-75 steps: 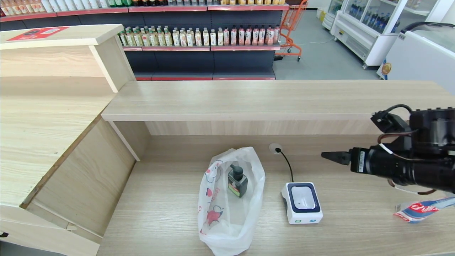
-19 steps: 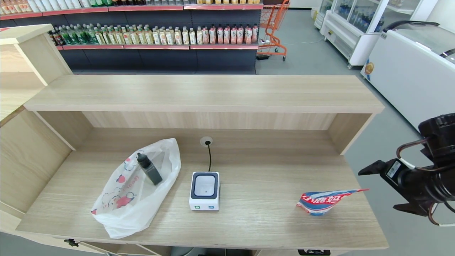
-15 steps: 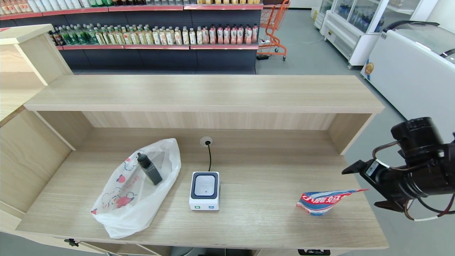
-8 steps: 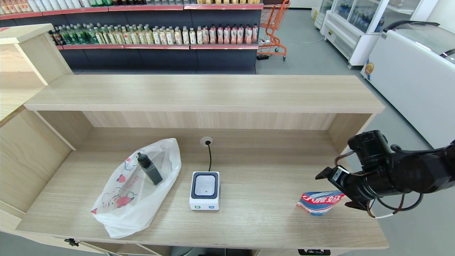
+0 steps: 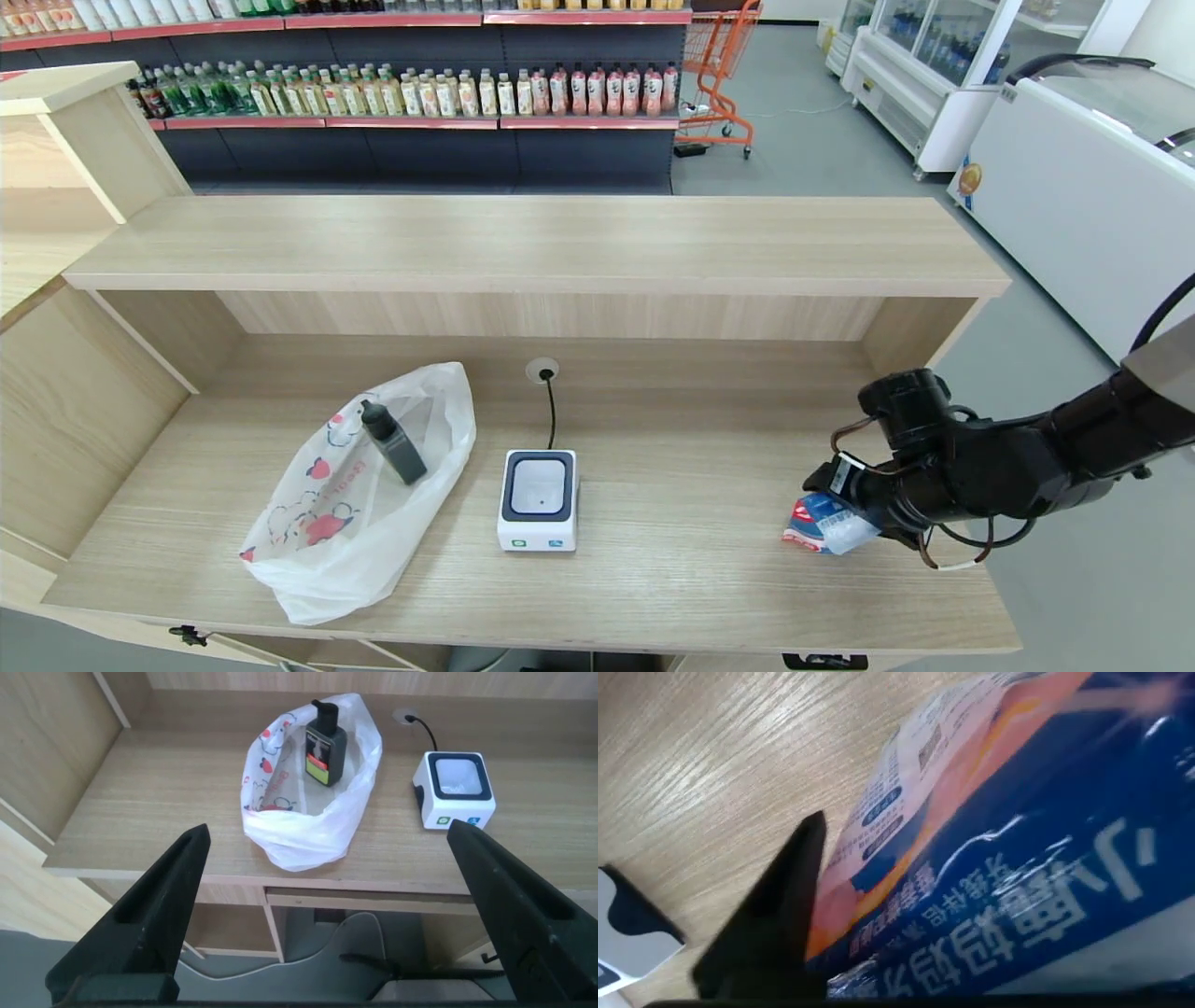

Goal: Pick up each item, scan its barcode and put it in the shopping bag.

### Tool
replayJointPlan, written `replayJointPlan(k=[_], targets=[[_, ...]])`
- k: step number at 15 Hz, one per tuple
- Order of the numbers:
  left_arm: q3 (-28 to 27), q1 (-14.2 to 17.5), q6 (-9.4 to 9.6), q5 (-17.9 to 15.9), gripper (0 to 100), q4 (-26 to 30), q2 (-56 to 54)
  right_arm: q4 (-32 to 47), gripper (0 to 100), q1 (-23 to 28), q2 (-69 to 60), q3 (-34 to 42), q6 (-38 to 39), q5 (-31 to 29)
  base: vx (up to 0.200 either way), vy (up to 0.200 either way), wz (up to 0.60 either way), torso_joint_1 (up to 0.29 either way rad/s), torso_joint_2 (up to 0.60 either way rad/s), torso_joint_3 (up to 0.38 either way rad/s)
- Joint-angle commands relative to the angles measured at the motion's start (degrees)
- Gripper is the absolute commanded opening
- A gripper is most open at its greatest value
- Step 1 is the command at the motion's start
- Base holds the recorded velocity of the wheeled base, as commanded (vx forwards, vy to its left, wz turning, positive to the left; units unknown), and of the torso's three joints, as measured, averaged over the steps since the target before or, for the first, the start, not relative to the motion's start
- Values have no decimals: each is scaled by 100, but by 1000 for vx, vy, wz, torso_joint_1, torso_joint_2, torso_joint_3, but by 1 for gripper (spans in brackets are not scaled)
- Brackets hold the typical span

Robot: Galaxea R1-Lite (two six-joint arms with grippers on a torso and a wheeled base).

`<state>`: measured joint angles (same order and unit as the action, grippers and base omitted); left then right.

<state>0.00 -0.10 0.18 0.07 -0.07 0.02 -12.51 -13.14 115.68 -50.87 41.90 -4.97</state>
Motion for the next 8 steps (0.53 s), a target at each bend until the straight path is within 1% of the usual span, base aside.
replayJointPlan(k=[1, 4, 6, 8], targets=[[0, 1, -1, 1, 100, -1, 6, -103, 0, 22, 78, -11, -182, -12, 0, 0, 0, 0, 0, 0], [0, 1, -1, 1, 100, -1, 6, -199, 0, 22, 315, 25, -665, -461, 0, 0, 0, 0, 0, 0], [0, 1, -1, 1, 100, -1, 6, -349, 0, -22, 359, 33, -912, -584, 0, 0, 0, 0, 0, 0], [0, 1, -1, 1, 100, -1, 6, -780, 0, -31, 69, 33, -1070, -478, 0, 0, 0, 0, 0, 0]])
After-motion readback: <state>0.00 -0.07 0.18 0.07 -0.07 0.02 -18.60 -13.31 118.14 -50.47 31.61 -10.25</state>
